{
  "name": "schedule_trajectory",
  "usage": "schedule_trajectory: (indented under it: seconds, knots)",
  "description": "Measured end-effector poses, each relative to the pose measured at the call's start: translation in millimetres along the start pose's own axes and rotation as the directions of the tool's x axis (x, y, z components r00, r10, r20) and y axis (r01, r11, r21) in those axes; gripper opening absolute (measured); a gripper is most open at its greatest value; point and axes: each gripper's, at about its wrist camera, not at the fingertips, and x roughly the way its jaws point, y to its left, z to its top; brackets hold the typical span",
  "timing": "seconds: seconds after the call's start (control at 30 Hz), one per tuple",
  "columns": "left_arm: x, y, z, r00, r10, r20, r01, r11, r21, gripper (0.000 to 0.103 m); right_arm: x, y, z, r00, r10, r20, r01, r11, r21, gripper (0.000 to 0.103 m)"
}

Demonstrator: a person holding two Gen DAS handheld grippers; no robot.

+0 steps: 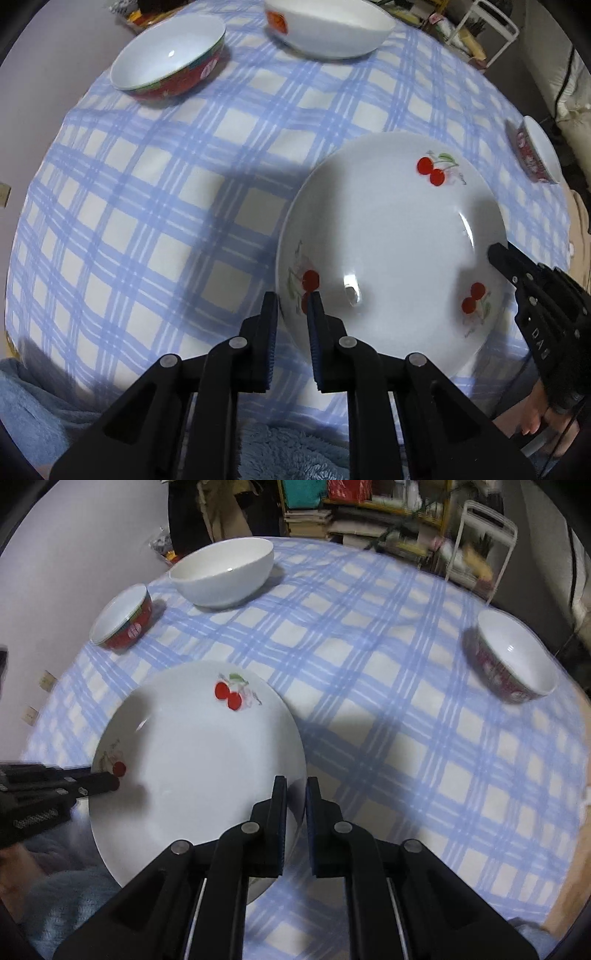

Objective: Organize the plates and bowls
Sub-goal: 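Lower the cherry plate onto the plate stack and open both grippers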

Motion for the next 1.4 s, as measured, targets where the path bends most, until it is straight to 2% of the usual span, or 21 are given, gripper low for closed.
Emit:
schedule_trajectory:
  seconds: [0.1, 0.33, 0.47, 1.07, 1.2, 1.4]
  knots:
    - [5, 4, -1, 1.0, -0.002, -0.014, 0.001, 1.0, -0.03, 0.015, -2, 2, -3, 1.0, -0.023, 0.009, 0.023, 1.0, -0.016, 0.009]
    - [4, 6, -6, 1.0, -0.002, -0.005, 0.002, 0.999, -0.043, 0.016, -2, -12, -7, 0.998, 0.054, -0.013, -0.052, 0.996, 0.071, 0.009]
    - [0, 9, -6, 1.0, -0.013, -0.006, 0.012, 0.998, -0.059, 0.016, -1, -13, -9, 0.998, 0.064, -0.013, -0.063, 0.994, 0.088, 0.009]
    - [0, 1, -5, 1.0, 0.014, -0.001, -0.014, 0.999, -0.031, 0.016, 4, -18, -9, 0.994, 0.102, -0.024, -0.097, 0.984, 0.149, 0.01]
    - [-10, 1, -3, 0.999, -0.025, 0.041, 0.026, 0.999, -0.027, 0.016, -1, -19, -7, 0.996, 0.094, -0.011, -0.091, 0.985, 0.148, 0.01]
    - [-39, 3, 15, 0.99, -0.035, 0.14, 0.038, 0.999, -0.018, 0.017, -13, -25, 12, 0.994, 0.098, 0.047, -0.104, 0.984, 0.145, 0.011]
